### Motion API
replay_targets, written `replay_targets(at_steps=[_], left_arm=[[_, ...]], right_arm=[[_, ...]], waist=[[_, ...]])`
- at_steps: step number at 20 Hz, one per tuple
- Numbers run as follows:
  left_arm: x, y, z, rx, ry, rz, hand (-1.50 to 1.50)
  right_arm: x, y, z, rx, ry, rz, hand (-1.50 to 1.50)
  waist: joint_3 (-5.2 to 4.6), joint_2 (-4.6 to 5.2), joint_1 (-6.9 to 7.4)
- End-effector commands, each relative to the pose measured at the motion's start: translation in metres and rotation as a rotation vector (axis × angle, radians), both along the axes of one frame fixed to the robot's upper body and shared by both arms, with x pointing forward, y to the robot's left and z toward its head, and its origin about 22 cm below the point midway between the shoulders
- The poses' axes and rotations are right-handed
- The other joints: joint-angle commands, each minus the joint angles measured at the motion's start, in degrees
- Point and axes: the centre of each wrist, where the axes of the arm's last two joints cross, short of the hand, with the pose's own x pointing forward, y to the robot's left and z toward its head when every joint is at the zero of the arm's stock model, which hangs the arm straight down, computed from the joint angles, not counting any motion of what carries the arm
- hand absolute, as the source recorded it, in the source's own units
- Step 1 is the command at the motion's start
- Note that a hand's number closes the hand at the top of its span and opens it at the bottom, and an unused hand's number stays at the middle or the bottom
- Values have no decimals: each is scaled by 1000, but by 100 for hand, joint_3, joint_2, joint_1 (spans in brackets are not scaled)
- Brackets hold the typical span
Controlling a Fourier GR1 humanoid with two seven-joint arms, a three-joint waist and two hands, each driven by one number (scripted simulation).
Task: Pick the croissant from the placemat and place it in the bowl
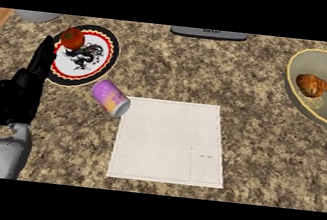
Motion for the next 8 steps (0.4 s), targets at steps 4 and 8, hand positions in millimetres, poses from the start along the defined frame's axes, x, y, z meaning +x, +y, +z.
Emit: replay_targets(at_steps=[4,8], left_arm=[[-17,5,6,5,-10,0,0],[6,3,16,1,-5,3,0]], right_arm=[[-37,2,-12,-4,-24,64,-150],[-59,10,-17,10,-18,74,-150]], waist=[[-6,-16,-7],[-4,-4,-25]])
